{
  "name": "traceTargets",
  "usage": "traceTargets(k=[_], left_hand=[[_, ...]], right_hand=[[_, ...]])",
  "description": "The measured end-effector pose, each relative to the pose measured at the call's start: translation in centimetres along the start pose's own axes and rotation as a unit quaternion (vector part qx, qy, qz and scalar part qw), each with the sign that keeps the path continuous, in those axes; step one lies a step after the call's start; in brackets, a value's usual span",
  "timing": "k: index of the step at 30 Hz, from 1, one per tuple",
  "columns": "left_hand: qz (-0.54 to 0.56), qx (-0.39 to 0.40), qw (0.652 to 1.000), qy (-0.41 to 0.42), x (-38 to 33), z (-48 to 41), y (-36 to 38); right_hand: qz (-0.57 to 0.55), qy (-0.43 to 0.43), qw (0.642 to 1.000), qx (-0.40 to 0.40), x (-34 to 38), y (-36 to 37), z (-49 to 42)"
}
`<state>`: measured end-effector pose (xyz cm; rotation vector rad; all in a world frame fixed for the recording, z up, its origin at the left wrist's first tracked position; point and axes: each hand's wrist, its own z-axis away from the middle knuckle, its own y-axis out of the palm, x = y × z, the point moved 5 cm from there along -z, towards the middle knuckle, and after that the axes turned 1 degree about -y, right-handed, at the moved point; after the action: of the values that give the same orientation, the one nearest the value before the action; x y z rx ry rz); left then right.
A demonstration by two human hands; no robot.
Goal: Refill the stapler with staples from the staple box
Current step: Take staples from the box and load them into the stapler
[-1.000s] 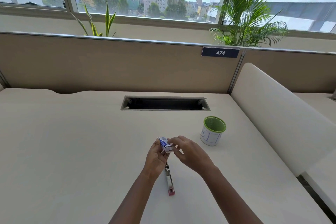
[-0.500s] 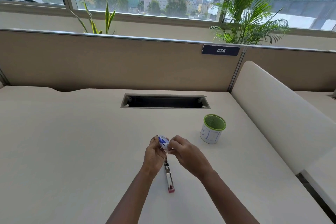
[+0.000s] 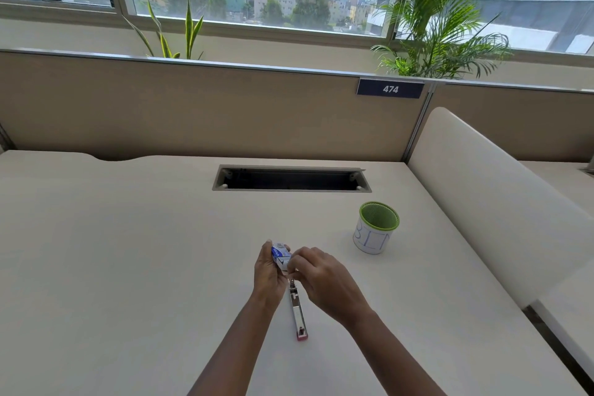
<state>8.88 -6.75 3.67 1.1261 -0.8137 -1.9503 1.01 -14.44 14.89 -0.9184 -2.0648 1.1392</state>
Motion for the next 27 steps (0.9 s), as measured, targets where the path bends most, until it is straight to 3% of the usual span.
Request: traceTargets(k=[8,15,27], left_hand=[[0.005,0.019,0.999,-0.040,0.6,0.2,0.0],[-0.044,0.038,0.998,-0.010,0.1,0.3,0.4],[-0.110,0.044,0.993,-0.005,0.4,0.4,0.6]], right_hand=[[-0.007,-0.017,1.000,0.008,0.7,0.3,0.0],[-0.154,0.132,0.979,-0.035,-2.0,0.0,-0.2],[-0.153,0.166,0.971,0.080,-2.7,1.1,-1.6]])
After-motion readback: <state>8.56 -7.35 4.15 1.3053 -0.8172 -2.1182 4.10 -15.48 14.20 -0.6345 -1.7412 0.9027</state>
